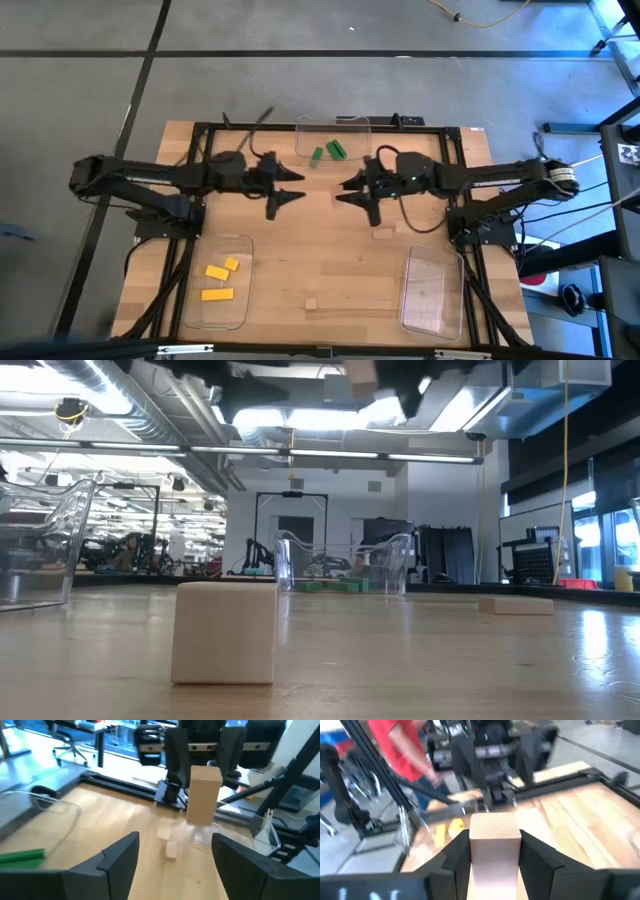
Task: Sort & place blocks by color
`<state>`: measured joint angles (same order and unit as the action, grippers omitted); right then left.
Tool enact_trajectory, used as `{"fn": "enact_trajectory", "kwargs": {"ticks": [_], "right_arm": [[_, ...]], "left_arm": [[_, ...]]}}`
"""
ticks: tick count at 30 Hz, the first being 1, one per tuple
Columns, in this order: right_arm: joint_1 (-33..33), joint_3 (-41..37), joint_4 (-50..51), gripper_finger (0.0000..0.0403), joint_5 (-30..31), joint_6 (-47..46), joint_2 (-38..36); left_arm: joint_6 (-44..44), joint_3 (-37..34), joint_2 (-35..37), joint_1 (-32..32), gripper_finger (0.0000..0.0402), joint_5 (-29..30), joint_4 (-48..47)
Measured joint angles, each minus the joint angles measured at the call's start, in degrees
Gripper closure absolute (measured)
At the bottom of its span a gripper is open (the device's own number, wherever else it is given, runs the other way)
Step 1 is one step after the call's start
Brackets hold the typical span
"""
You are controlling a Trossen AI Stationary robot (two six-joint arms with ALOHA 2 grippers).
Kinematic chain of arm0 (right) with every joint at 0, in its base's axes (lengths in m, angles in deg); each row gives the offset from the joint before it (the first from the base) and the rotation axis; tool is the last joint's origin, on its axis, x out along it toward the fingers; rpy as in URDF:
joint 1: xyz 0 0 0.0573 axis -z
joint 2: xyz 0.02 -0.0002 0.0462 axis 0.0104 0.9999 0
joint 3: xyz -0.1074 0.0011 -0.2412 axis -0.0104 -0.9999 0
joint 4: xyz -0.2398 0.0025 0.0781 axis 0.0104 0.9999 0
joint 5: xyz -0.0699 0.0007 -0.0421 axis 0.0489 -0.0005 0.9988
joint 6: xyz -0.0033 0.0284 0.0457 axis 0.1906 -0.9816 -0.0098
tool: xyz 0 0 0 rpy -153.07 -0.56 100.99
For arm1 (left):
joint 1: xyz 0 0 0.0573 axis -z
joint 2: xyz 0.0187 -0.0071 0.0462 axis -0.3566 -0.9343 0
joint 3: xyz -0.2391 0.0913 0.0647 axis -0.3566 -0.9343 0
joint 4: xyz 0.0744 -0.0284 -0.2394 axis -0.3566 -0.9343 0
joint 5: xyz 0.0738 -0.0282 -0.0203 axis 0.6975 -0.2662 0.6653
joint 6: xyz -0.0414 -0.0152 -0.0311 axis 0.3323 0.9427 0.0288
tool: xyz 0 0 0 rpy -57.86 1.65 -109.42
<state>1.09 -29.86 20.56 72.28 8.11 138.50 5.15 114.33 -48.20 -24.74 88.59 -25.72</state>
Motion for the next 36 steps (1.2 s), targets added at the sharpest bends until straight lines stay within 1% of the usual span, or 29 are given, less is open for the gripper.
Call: {"fn": "enact_trajectory", "kwargs": {"ticks": [2,4,7,10,11,15,17,27,31,33,36], "right_arm": [[0.4,0.0,5.1,0.0271,0.1,1.4,-3.2],[0.5,-0.1,9.5,0.0271,0.6,1.6,-6.1],[0.5,-2.8,11.7,0.0271,2.1,1.6,-10.4],[0.4,-7.8,9.5,0.0271,3.7,-0.6,-15.4],[0.4,-9.7,7.6,0.0271,4.6,-1.9,-16.8],[0.4,-15.5,-2.5,0.0271,5.1,-5.5,-20.8],[0.4,-17.0,-5.2,0.0271,5.1,-6.6,-21.8],[0.4,-17.2,-5.6,0.0271,5.0,-7.9,-21.5],[0.4,-17.2,-5.5,0.0271,4.9,-10.8,-21.5],[0.4,-17.1,-5.1,0.0271,3.6,-12.6,-21.5],[-0.3,-14.5,1.2,0.0271,-1.5,-15.8,-21.5]], "left_arm": [[0.0,0.0,3.4,-1.2,0.0163,-0.1,-3.3],[0.0,0.0,6.1,-2.1,0.0164,-0.1,-3.6],[-0.1,-0.8,9.4,-2.8,0.0164,-0.1,-3.2],[0.3,-2.9,11.2,-2.8,0.0164,0.2,-1.2],[1.2,-4.2,11.8,-2.7,0.0164,0.3,-0.6],[1.6,-6.5,12.4,-2.0,0.0164,0.5,5.2],[1.6,-6.7,12.3,-2.0,0.0164,0.4,5.8],[1.7,-6.7,12.3,-2.0,0.0164,1.7,6.4],[1.6,-6.7,12.3,-2.0,0.0164,2.7,6.3],[1.6,-6.7,12.3,-2.0,0.0164,3.2,6.3],[1.6,-6.7,12.3,-2.0,0.0163,3.2,6.3]]}}
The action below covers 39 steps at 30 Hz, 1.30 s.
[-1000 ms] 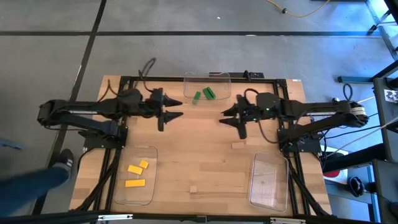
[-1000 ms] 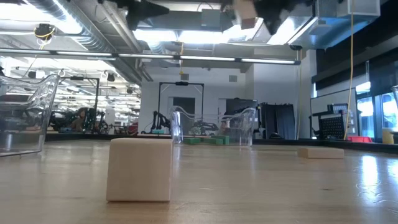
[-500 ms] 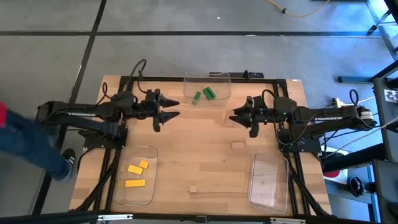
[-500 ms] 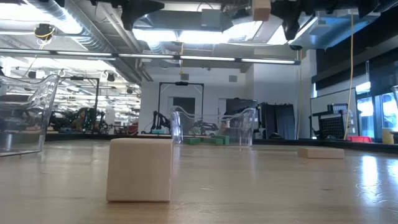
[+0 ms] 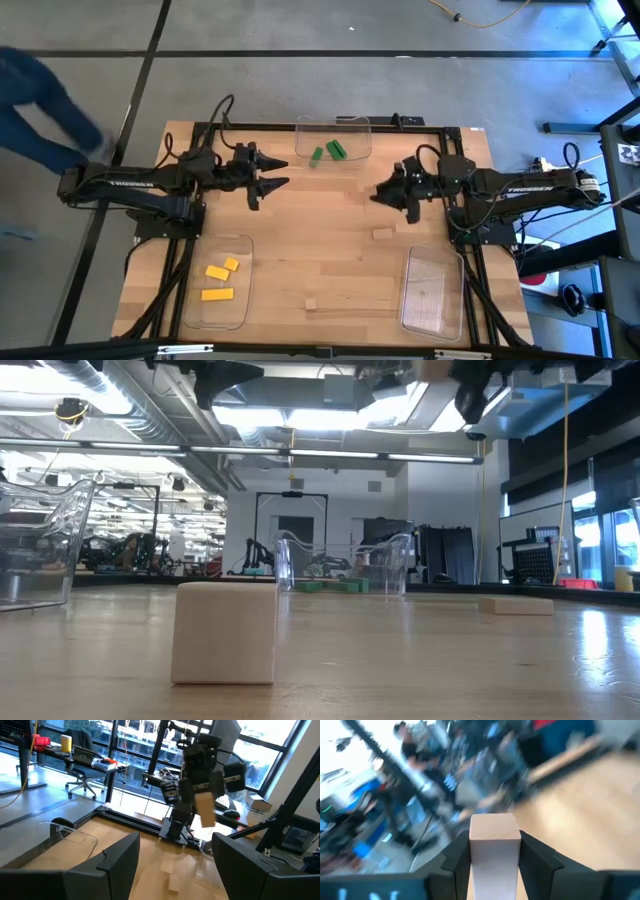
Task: Sort & place blocks by color
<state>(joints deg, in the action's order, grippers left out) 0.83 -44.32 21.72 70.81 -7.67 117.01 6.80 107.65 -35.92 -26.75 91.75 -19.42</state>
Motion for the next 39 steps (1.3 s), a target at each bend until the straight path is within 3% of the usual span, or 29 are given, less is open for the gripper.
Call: {"fn": "enact_trajectory", "kwargs": {"ticks": [4,8,15,19,24,34,39], "right_arm": [[-4.8,4.8,14.2,0.0271,-7.1,-5.1,0.0],[-14.3,7.7,25.5,0.0271,-10.7,-14.7,-0.1],[-35.0,5.9,37.9,0.0271,-3.3,-36.7,1.4],[-43.0,4.2,43.3,0.0271,1.3,-46.7,5.2],[-45.7,2.0,46.6,0.0271,3.0,-53.3,11.7],[-45.4,1.6,47.8,0.0271,3.3,-53.5,21.9],[-45.3,1.5,47.9,0.0214,2.8,-53.1,22.3]], "left_arm": [[0.0,0.0,0.0,0.0,0.0163,0.0,0.0],[0.0,0.0,0.0,0.0,0.0163,0.0,-0.1],[0.0,0.0,0.0,0.0,0.0163,1.2,-0.1],[0.0,0.0,0.0,0.0,0.0163,1.4,-0.1],[0.0,0.0,0.0,0.0,0.0163,1.5,-0.1],[-0.3,0.0,0.0,0.0,0.0163,1.2,-0.1],[-0.2,0.0,0.0,0.0,0.0163,1.1,-0.1]]}}
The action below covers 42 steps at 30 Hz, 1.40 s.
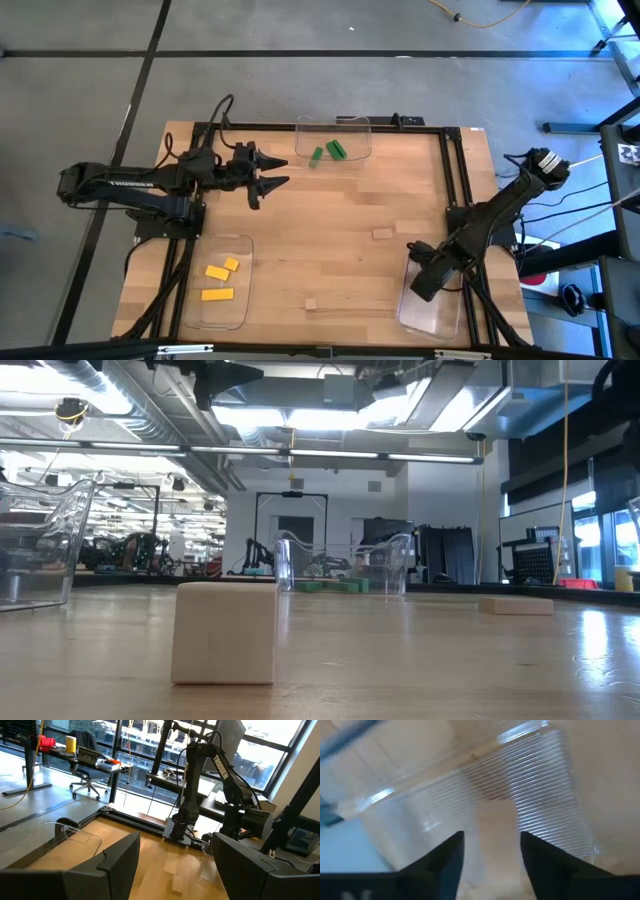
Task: Sort & place blocks by color
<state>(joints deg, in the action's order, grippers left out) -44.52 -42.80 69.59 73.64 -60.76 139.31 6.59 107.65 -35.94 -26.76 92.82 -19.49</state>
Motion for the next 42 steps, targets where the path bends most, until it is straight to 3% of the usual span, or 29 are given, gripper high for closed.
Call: {"fn": "enact_trajectory", "kwargs": {"ticks": [5,12,17,22,26,34,38,42], "right_arm": [[0.0,0.0,-0.9,0.0169,-1.5,1.3,-1.5],[0.2,3.3,-2.1,0.0162,-2.2,7.1,-7.9],[2.1,7.8,-2.6,0.0164,10.3,14.8,-13.7],[10.1,9.8,-4.9,0.0164,26.3,23.8,-16.3],[18.8,9.9,-9.1,0.0164,28.0,33.9,-16.6],[32.6,9.1,-26.1,0.0164,24.0,55.3,-15.9],[36.5,4.8,-45.0,0.0163,26.1,58.2,-15.9],[37.3,0.5,-58.2,0.0163,22.1,59.7,-15.7]], "left_arm": [[0.1,0.0,0.0,0.0,0.0163,0.0,0.0],[0.2,0.0,0.0,0.0,0.0163,0.0,0.0],[0.5,0.0,0.0,0.0,0.0163,0.0,0.0],[2.9,0.0,0.0,0.0,0.0163,-0.3,0.0],[4.5,0.0,0.0,0.0,0.0163,-2.0,0.0],[6.0,0.0,0.0,0.0,0.0163,-4.6,0.0],[6.0,0.0,0.0,0.0,0.0163,-4.4,0.0],[6.0,0.0,0.0,0.0,0.0163,-4.1,0.1]]}}
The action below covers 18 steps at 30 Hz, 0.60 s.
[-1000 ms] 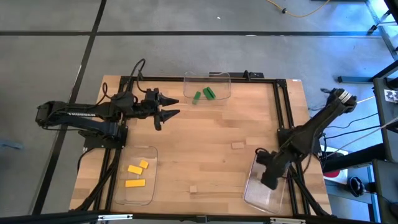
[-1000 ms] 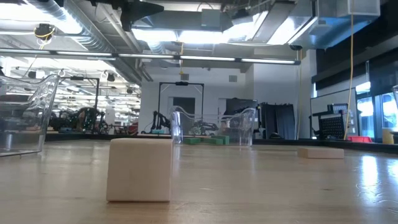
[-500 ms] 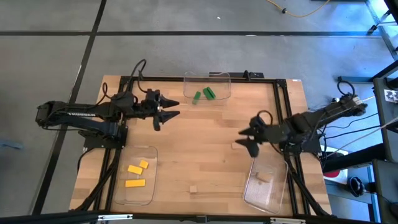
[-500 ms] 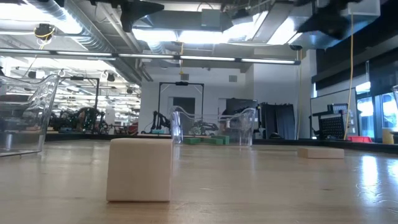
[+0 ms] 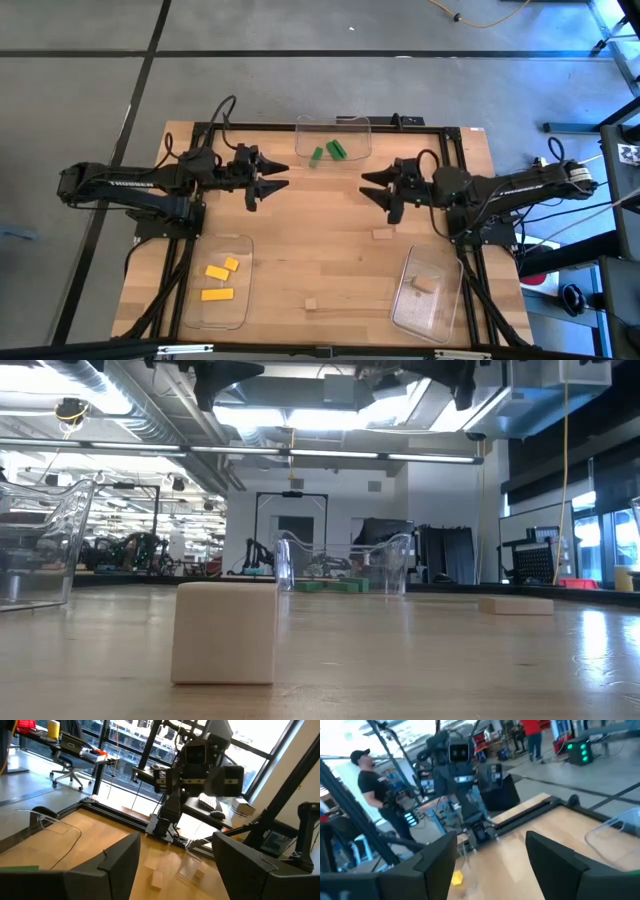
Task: Sort & place blocks by color
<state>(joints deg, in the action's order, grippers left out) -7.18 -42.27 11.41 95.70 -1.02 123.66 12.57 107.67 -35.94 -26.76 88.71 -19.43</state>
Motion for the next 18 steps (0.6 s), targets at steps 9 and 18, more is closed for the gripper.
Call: {"fn": "enact_trajectory", "kwargs": {"ticks": [9,18], "right_arm": [[0.1,-0.8,-0.2,0.0163,-1.0,-1.4,-0.1],[0.1,-0.9,0.2,0.0163,-1.0,-1.1,-0.1]], "left_arm": [[0.0,0.0,0.0,0.0,0.0163,0.0,0.0],[-0.3,0.0,0.0,0.0,0.0163,-0.2,0.0]]}}
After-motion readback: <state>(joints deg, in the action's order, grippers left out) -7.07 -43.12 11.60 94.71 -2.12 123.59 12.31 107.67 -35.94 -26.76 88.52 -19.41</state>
